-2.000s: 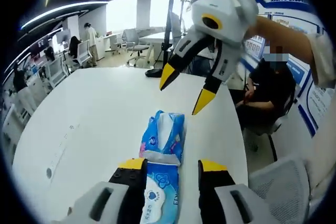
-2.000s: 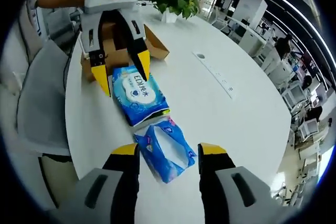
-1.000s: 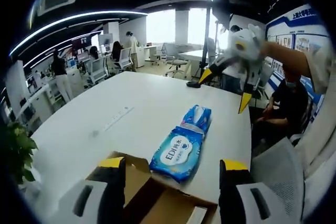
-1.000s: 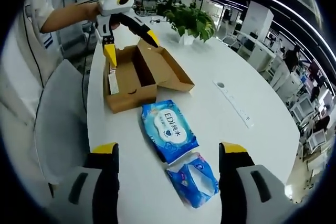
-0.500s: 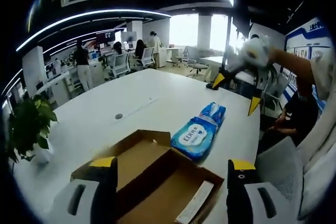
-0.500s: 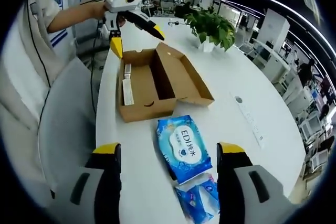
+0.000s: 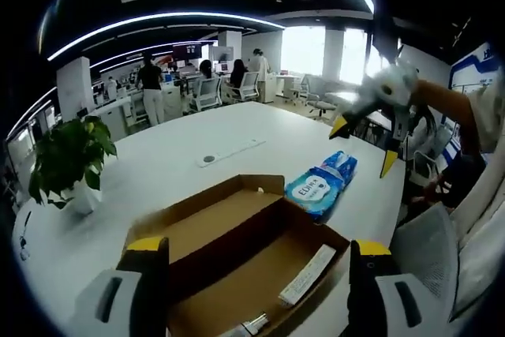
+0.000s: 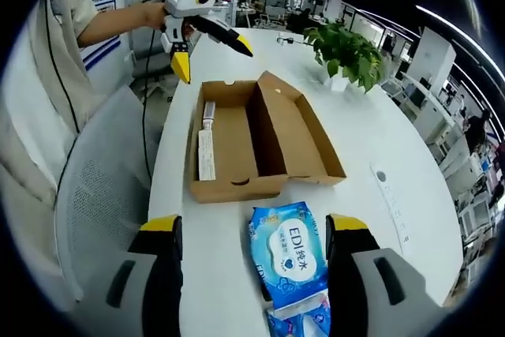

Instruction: Operate the shoe box by opening the lid, removing the specified soft item, and placing it in the target area until the item is outside and the box remains undamaged.

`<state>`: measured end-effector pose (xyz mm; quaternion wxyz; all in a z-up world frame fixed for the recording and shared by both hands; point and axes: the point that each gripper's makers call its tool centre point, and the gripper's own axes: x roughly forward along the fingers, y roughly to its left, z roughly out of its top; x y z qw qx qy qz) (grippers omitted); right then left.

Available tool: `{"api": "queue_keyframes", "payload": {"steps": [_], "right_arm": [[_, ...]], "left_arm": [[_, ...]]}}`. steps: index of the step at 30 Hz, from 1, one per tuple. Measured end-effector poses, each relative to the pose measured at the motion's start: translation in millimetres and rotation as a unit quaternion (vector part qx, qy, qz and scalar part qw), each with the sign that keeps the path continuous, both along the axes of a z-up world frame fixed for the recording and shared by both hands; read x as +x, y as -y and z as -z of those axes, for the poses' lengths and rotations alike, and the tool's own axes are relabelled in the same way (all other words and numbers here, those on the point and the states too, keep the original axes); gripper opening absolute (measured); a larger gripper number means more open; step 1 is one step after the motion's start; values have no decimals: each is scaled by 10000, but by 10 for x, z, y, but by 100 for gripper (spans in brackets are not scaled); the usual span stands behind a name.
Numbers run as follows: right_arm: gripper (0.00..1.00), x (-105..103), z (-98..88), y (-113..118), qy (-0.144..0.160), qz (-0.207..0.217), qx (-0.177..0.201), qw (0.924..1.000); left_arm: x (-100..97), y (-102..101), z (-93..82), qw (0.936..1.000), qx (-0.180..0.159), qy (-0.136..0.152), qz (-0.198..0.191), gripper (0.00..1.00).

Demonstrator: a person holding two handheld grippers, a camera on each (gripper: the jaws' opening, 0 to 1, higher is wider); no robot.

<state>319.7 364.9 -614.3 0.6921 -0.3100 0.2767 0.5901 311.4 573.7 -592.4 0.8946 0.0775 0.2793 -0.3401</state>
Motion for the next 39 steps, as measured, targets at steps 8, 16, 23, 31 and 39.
{"api": "queue_keyframes", "payload": {"steps": [8, 16, 23, 31, 39], "right_arm": [[69, -36, 136, -277, -67, -312, -38, 9995], [65, -60, 247, -500, -46, -590, -105, 9982], [64, -126, 391, -657, -69, -783, -196, 9967], [60, -140, 583, -814, -17, -916, -325, 9953], [57, -158, 712, -953, -90, -975, -362, 9945]], "left_arm": [[-110, -373, 101, 9989, 119, 60, -448, 99], [-219, -674, 249, 9961, 155, -55, -871, 94], [-297, -863, 375, 9925, 243, -54, -1195, 86], [-376, -1023, 546, 9864, 137, -135, -1633, 67], [-444, -1148, 733, 9780, -11, -358, -2054, 47]]}}
